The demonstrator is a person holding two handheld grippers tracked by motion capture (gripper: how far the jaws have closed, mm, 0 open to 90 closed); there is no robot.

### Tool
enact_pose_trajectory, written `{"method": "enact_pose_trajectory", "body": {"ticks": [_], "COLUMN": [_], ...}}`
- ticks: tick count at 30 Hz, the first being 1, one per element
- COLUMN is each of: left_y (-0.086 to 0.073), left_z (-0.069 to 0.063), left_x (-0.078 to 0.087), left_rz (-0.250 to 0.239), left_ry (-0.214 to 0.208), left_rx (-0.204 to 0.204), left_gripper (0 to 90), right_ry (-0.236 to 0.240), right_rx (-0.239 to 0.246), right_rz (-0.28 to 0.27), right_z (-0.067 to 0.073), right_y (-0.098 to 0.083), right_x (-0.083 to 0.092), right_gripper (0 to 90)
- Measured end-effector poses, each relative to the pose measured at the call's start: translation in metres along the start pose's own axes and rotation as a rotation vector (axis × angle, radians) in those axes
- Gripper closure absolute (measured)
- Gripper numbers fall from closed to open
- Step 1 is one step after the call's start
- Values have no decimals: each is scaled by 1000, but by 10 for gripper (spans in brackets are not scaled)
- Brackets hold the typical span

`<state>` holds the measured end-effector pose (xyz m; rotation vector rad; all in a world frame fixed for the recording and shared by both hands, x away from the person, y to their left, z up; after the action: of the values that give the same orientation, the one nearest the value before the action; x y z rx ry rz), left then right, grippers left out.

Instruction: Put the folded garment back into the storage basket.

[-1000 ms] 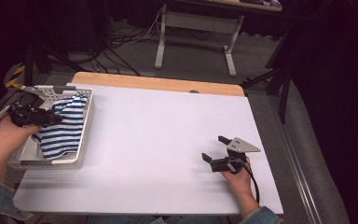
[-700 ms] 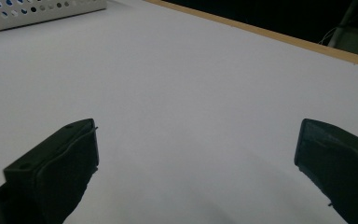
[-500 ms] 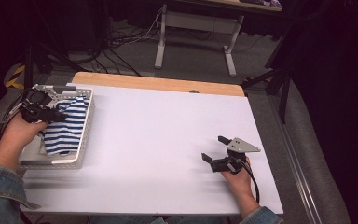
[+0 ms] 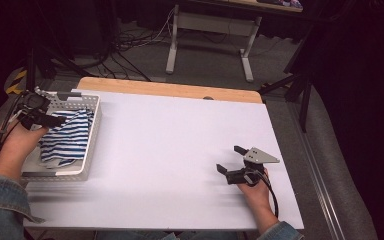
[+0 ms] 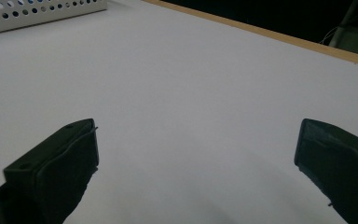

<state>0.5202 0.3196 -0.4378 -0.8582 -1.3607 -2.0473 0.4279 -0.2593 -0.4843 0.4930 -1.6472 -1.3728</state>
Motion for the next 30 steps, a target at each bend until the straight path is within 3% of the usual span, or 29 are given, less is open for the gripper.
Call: {"method": "enact_pose_trajectory", "body": {"ticks": [5, 10, 13, 22, 24, 25, 30], "left_y": [7, 14, 19, 35, 36, 39, 41], "left_z": [-3, -13, -21, -48, -51, -58, -72], "left_x": [12, 29, 46, 89, 92, 101, 115], "left_rz": [-42, -75, -126, -251, -260, -291, -331], "left_ry": [4, -20, -3, -106, -117, -146, -201], "left_rx": [35, 16, -7, 13, 11, 15, 23], "left_gripper": [105, 3, 2, 2, 2, 3, 2], "right_ry": [0, 3, 1, 3, 2, 2, 4], "right_rx": [0, -3, -2, -4, -4, -4, -2], "right_rz": [-1, -5, -4, -5, -5, -6, -7], "right_z": [0, 0, 0, 0, 0, 0, 0], "right_y": [0, 0, 0, 0, 0, 0, 1], "right_x": [0, 0, 0, 0, 0, 0, 0], "right_gripper": [2, 2, 2, 2, 2, 2, 2]}}
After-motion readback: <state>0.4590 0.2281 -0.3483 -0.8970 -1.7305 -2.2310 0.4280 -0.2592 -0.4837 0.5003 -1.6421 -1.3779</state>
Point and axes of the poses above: each handheld gripper's, and its own axes: x roughly backward along the jaws, y roughly out of its top, z roughly to its left, the point moved 7 cm from there along -x, roughly forward along the jaws, and after that the axes turned 12 degrees about y, right-handed, at the moved point
